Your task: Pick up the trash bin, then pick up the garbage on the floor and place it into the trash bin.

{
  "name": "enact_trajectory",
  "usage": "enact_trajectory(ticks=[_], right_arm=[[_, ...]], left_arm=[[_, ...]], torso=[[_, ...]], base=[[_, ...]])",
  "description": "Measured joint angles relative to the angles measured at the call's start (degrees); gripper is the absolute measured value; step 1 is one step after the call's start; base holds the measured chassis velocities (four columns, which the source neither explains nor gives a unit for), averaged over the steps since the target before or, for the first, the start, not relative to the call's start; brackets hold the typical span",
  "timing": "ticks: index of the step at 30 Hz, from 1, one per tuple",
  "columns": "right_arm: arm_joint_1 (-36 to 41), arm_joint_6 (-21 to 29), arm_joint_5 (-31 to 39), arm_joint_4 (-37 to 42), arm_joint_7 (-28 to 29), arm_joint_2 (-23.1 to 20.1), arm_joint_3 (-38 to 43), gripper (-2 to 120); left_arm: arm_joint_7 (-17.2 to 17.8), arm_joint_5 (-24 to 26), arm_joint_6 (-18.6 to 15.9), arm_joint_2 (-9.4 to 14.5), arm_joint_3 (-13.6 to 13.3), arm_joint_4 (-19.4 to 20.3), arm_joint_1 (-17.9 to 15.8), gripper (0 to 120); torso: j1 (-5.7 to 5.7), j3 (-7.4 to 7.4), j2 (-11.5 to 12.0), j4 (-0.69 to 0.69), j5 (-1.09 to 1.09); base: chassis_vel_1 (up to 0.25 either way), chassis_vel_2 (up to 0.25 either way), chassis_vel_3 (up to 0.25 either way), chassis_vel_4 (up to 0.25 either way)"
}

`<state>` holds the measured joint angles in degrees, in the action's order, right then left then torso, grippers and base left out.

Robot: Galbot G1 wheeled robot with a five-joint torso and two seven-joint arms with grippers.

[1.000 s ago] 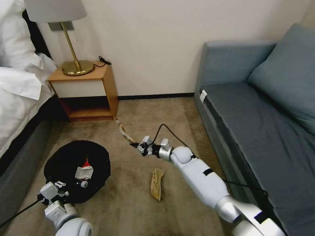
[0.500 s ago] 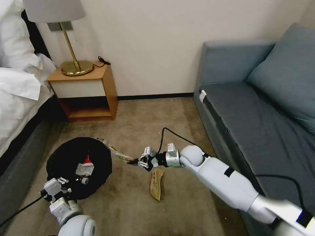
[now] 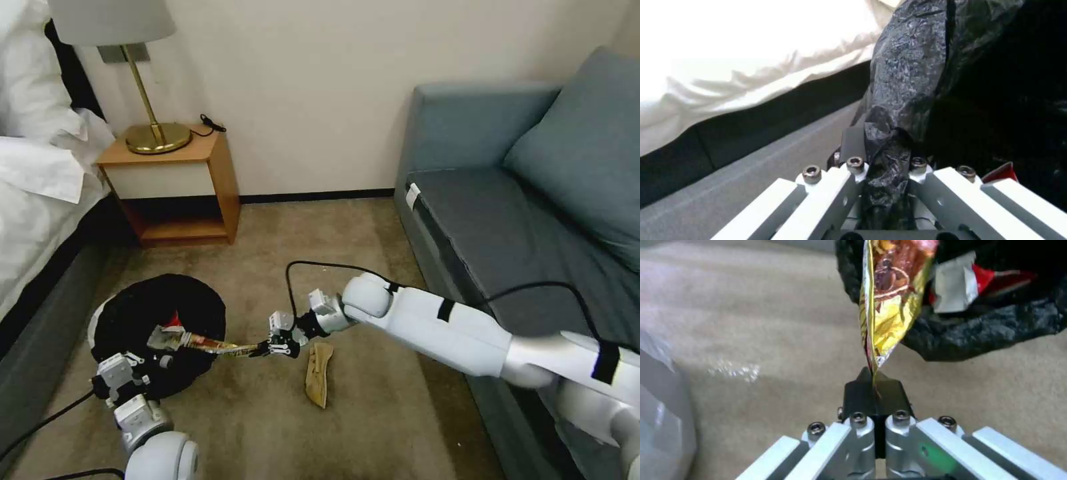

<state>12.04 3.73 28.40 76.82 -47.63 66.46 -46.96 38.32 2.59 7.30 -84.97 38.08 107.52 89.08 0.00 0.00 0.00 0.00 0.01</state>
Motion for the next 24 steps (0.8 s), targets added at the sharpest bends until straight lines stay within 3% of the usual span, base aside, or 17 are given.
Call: enact_trajectory(ticks=[8,16,24], right_arm=[[-6.6,0.1,1.2,-8.5,-0.4,6.0,-5.6,0],[-9.8,-0.1,1.2,-13.1,-1.0,10.4,-7.3,0],[-11.5,-0.3,1.1,-15.8,-1.4,14.9,-7.8,0]], left_arm=[[-0.1,-5.7,3.0,-3.8,-0.6,-1.7,1.2,3],[0.0,-7.6,4.5,-6.3,-1.0,-2.9,2.2,3],[0.0,-7.3,4.1,-7.2,-1.2,-2.5,1.5,3]], torso=[[0.00,0.00,0.0,0.00,0.00],[0.00,0.00,0.0,0.00,-0.01],[0.00,0.00,0.0,0.00,0.00]], base=[[0.000,0.000,0.000,0.000],[0.000,0.000,0.000,0.000],[0.000,0.000,0.000,0.000]])
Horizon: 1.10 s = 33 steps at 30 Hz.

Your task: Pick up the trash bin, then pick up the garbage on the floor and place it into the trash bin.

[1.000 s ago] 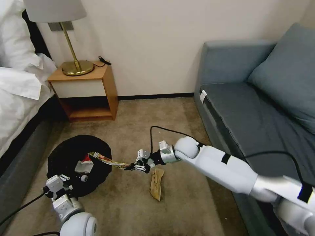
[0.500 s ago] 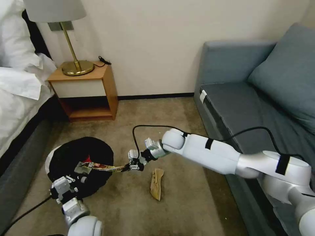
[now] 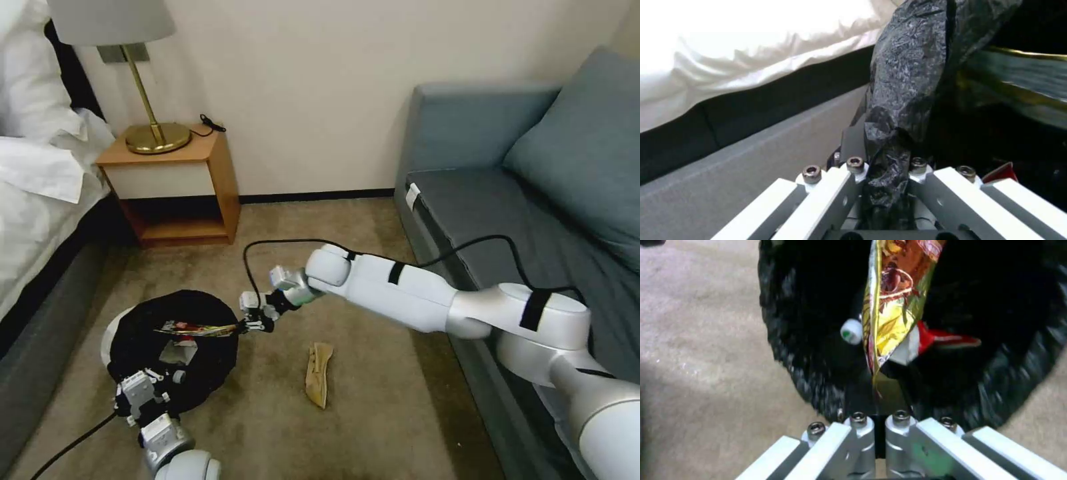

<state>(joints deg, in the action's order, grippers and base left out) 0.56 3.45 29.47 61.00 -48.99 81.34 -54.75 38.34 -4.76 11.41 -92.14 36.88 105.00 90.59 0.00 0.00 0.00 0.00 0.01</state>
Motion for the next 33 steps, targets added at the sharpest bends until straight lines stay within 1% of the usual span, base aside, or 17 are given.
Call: enact_trajectory(ticks=[2,7,11,14,15,16,18,20,21,23,25,26,27,30,31,33], right_arm=[[0.0,-0.3,-0.3,-1.3,0.0,1.8,0.4,0],[0.1,-0.6,-0.6,-1.9,0.2,2.8,0.6,0],[0.6,-0.8,-1.1,-2.7,0.5,4.4,1.2,0],[1.2,-1.4,-2.0,-3.9,0.7,5.8,2.0,14],[1.3,-1.5,-2.1,-4.2,0.8,6.1,2.1,17],[1.3,-1.5,-2.1,-4.2,0.8,6.1,2.1,17],[1.6,-1.9,-2.7,-5.3,0.9,6.7,2.7,28],[1.9,-2.2,-3.0,-5.9,1.0,7.0,3.1,35],[1.9,-2.2,-3.0,-5.9,1.0,7.0,3.1,35],[2.3,-2.8,-3.2,-6.8,1.2,7.5,3.8,47],[2.7,-3.2,-3.4,-7.7,1.3,7.9,4.6,55],[2.7,-3.2,-3.4,-7.7,1.3,7.9,4.6,55],[3.0,-3.6,-3.8,-8.4,1.4,8.1,5.3,61],[3.7,-4.1,-4.2,-9.0,1.4,8.2,6.3,74],[3.7,-4.1,-4.2,-9.0,1.4,8.2,6.3,74],[3.9,-4.4,-4.2,-8.7,1.4,7.6,6.6,84]], left_arm=[[0.0,0.3,-0.5,-0.1,-0.1,0.2,-0.5,3],[0.0,0.5,-0.7,-0.1,-0.2,0.2,-0.8,3],[0.0,1.0,-1.2,-0.1,-0.2,0.1,-1.4,3],[0.0,1.2,-1.5,-0.1,-0.3,-0.1,-1.9,3],[0.0,1.3,-1.6,-0.1,-0.3,-0.1,-2.0,3],[0.0,1.3,-1.6,-0.1,-0.3,-0.1,-2.0,3],[0.0,1.4,-1.8,-0.1,-0.4,-0.1,-2.3,3],[-0.1,1.7,-2.0,-0.1,-0.5,0.1,-2.3,3],[-0.1,1.7,-2.0,-0.1,-0.5,0.1,-2.3,3],[-0.2,2.3,-2.2,-0.1,-0.5,0.2,-2.4,3],[-0.2,2.8,-2.2,0.0,-0.5,0.2,-2.4,3],[-0.2,2.8,-2.2,0.0,-0.5,0.2,-2.4,3],[-0.2,3.3,-2.3,0.0,-0.5,0.2,-2.3,3],[-0.2,4.0,-2.4,0.0,-0.3,0.3,-2.3,3],[-0.2,4.0,-2.4,0.0,-0.3,0.3,-2.3,3],[-0.2,4.3,-2.4,0.0,-0.1,0.4,-2.3,3]], torso=[[0.00,0.00,0.0,0.00,0.00],[0.00,0.00,0.0,0.00,0.00],[0.00,0.00,0.0,0.00,0.00],[0.00,0.00,0.0,-0.01,0.00],[0.00,0.00,0.0,0.00,0.00],[0.00,0.00,0.0,0.00,0.00],[0.00,0.00,0.0,0.00,0.01],[0.00,0.00,0.0,0.00,0.00],[0.00,0.00,0.0,0.00,0.00],[0.00,0.00,0.0,0.00,0.00],[0.00,0.00,0.0,0.00,0.00],[0.00,0.00,0.0,0.00,0.00],[0.00,0.00,0.0,0.00,0.00],[0.00,0.00,0.0,0.00,0.00],[0.00,0.00,0.0,0.00,0.00],[0.00,0.00,0.0,0.00,0.00]], base=[[0.000,0.000,0.000,0.000],[0.000,0.000,0.000,0.000],[0.000,0.000,0.000,0.000],[0.000,0.000,0.000,0.000],[0.000,0.000,0.000,0.000],[0.000,0.000,0.000,0.000],[0.000,0.000,0.000,0.000],[0.000,0.000,0.000,0.000],[0.000,0.000,0.000,0.000],[0.000,0.000,0.000,0.000],[0.000,0.000,0.000,0.000],[0.000,0.000,0.000,0.000],[0.000,0.000,0.000,0.000],[0.000,0.000,0.000,0.000],[0.000,0.000,0.000,0.000],[0.000,0.000,0.000,0.000]])
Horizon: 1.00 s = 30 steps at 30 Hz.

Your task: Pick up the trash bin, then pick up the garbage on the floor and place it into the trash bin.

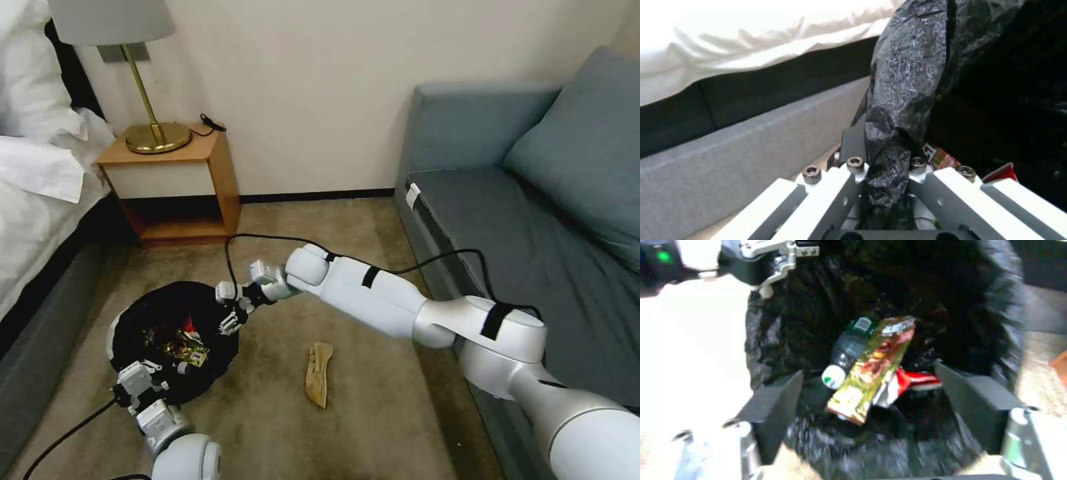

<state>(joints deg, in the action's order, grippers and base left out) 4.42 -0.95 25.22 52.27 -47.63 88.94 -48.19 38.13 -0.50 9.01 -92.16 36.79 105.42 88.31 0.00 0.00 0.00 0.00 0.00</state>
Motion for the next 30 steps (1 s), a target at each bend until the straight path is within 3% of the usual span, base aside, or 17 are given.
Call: enact_trajectory(ticks=[7,14,22,30], right_arm=[[0.7,-0.2,0.0,4.1,-1.4,-3.4,2.3,100],[1.4,-0.1,0.2,8.5,-2.7,-8.5,4.5,100],[3.9,-0.1,-1.2,7.9,-3.6,-14.0,8.6,100],[13.5,-0.5,-6.2,6.3,-5.5,-20.8,13.8,100]], left_arm=[[0.0,1.3,-0.2,0.0,1.0,0.4,0.0,3],[0.0,2.7,-0.5,0.5,1.8,1.5,0.3,3],[0.0,4.4,-1.1,2.1,2.1,3.1,0.9,3],[0.1,8.6,-1.2,5.8,2.5,3.6,2.8,3]], torso=[[-0.01,0.00,0.0,0.00,-0.01],[0.00,0.00,0.0,0.00,-0.01],[-0.01,0.00,0.0,0.02,-0.02],[0.00,0.00,0.0,0.01,0.00]], base=[[0.000,0.000,0.000,0.000],[0.000,0.000,0.000,0.000],[0.000,0.000,0.000,0.000],[0.000,0.000,0.000,0.000]])
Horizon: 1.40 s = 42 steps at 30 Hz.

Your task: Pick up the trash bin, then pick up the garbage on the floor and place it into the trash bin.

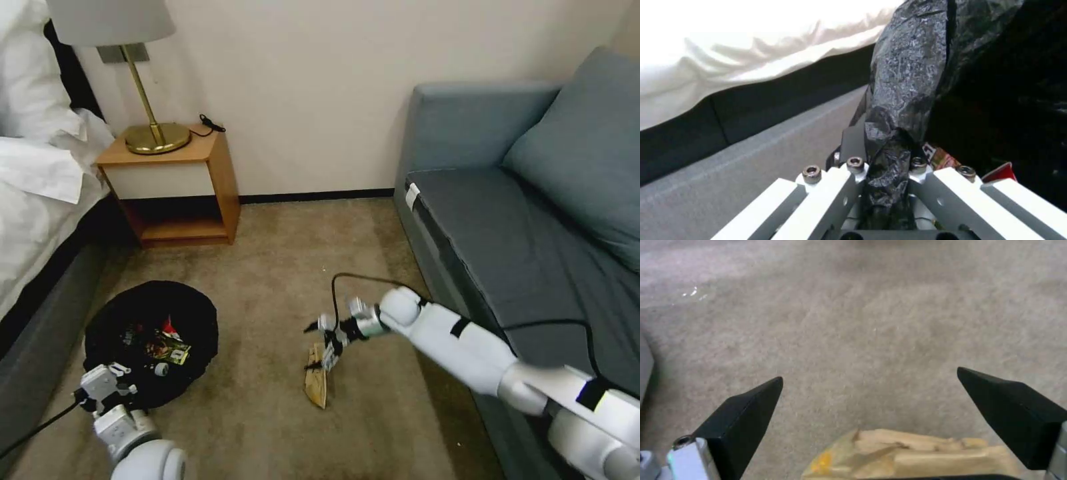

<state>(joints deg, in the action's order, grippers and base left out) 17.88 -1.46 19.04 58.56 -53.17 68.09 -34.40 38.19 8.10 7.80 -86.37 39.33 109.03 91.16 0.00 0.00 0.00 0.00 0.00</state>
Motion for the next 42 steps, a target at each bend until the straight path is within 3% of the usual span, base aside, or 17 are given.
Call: enact_trajectory(ticks=[2,4,11,14,22,25,26,31,32,42], right_arm=[[0.6,-0.1,-0.4,-0.2,-0.2,-0.2,0.1,100],[4.8,-0.8,-2.6,-1.3,-0.7,-0.7,0.8,100],[9.6,-1.4,-5.6,-3.9,0.8,0.4,3.6,100],[10.1,-2.1,-6.3,-6.2,1.2,1.1,5.0,100],[10.3,-3.2,-5.5,-11.8,4.5,2.9,8.0,100],[10.5,-0.1,0.8,-11.3,6.0,2.4,6.7,100],[10.8,3.0,6.8,-9.5,8.6,1.6,4.9,100],[11.3,6.4,11.9,-6.8,12.8,0.5,3.1,100],[11.7,8.5,13.8,-5.0,16.1,-0.3,1.6,100],[12.9,11.1,13.0,-3.0,22.2,0.7,-0.1,100]], left_arm=[[0.0,0.4,0.0,0.4,0.1,-0.1,0.0,3],[-0.2,2.4,0.0,3.1,1.0,-0.9,0.0,3],[-0.4,4.6,0.0,7.2,1.8,-2.8,0.2,3],[-0.5,5.1,0.0,7.8,1.9,-2.9,0.3,3],[-0.5,5.1,0.0,7.4,1.6,-2.9,0.3,3],[-0.5,5.0,0.0,7.0,1.4,-2.9,0.2,3],[-0.5,5.0,0.0,6.8,1.4,-2.8,0.2,3],[-0.5,4.8,0.0,6.4,1.3,-2.6,0.2,3],[-0.6,4.6,0.0,6.2,1.2,-2.6,0.3,3],[-0.6,4.3,0.0,5.9,1.1,-2.6,0.5,3]], torso=[[0.00,0.00,0.0,0.00,0.00],[0.00,0.00,0.0,0.01,0.00],[0.00,0.00,0.0,-0.01,0.00],[0.00,0.00,0.0,0.00,0.00],[0.00,0.00,0.0,0.00,0.01],[0.00,0.00,0.0,-0.01,0.01],[0.00,0.00,0.0,0.00,0.00],[0.00,0.00,0.0,0.00,0.00],[0.00,0.00,0.0,0.00,0.00],[0.00,0.00,0.0,0.00,0.00]], base=[[0.000,0.000,0.000,0.000],[0.000,0.000,0.000,0.000],[0.000,0.000,0.000,0.000],[0.000,0.000,0.000,0.000],[0.000,0.000,0.000,0.000],[0.000,0.000,0.000,0.000],[0.000,0.000,0.000,0.000],[0.000,0.000,0.000,0.000],[0.000,0.000,0.000,0.000],[0.000,0.000,0.000,0.000]])
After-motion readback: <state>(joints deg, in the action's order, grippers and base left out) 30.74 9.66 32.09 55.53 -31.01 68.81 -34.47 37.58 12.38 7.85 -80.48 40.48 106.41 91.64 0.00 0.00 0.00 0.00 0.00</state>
